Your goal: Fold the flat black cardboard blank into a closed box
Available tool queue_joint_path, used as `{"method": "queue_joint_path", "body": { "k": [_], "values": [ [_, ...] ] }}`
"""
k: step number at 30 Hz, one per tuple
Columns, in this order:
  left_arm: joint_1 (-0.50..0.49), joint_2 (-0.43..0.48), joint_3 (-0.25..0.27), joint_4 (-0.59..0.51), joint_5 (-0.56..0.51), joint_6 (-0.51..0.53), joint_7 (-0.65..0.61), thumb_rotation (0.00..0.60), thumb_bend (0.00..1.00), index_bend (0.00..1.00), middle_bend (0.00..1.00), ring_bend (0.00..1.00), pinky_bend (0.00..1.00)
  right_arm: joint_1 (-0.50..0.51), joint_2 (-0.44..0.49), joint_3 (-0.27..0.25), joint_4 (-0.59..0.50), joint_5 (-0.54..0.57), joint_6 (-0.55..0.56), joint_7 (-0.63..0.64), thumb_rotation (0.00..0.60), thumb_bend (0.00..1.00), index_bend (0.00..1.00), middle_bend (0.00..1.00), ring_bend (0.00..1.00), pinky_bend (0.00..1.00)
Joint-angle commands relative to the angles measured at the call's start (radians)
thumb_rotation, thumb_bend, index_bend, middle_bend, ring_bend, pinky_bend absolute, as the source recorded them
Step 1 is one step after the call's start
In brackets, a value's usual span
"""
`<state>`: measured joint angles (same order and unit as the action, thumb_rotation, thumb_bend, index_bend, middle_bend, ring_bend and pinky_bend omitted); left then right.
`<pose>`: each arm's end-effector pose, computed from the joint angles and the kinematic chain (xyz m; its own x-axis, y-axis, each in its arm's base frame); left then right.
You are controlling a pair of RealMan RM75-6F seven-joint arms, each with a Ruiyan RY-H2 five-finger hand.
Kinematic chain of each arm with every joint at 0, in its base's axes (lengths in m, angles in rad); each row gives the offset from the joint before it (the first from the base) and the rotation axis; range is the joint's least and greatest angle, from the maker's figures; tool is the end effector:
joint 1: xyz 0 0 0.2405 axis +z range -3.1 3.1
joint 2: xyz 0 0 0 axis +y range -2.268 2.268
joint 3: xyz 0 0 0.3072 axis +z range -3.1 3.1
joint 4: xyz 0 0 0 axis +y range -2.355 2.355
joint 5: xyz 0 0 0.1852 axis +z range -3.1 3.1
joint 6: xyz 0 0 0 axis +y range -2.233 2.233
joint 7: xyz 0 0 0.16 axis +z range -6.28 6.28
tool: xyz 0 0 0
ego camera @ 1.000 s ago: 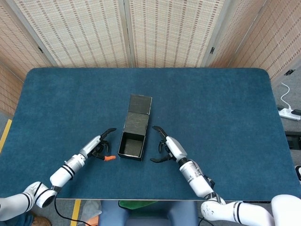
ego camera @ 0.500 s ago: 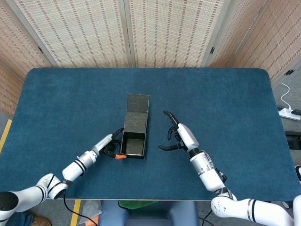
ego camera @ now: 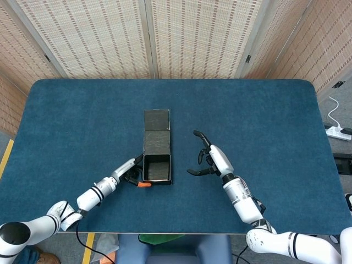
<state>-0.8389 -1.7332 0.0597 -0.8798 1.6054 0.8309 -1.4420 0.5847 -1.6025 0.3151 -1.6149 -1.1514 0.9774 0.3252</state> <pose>-0.2207 0.4017 -0.0709 -0.4164 0.7068 0.5719 0.8523 0.0845 0.5162 -0.1740 -0.3562 0.0039 -0.4183 -0.3970 0.8170 -0.8752 -0.0646 -0.4795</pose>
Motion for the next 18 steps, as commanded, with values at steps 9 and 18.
{"method": "queue_joint_path", "body": {
  "k": [9, 18],
  "values": [
    [0.033, 0.039, 0.006, -0.049, -0.001, 0.083, -0.008, 0.600, 0.20, 0.55, 0.55, 0.63, 0.92, 0.092, -0.069, 0.043, 0.180, 0.290, -0.191, -0.045, 0.600, 0.00, 0.00, 0.13, 0.57, 1.00],
    [0.061, 0.137, 0.005, -0.222, 0.006, 0.157, 0.098, 0.600, 0.20, 0.56, 0.55, 0.63, 0.92, 0.291, -0.267, 0.165, 0.435, 0.419, -0.261, -0.091, 0.600, 0.00, 0.00, 0.14, 0.57, 1.00]
  ]
}}
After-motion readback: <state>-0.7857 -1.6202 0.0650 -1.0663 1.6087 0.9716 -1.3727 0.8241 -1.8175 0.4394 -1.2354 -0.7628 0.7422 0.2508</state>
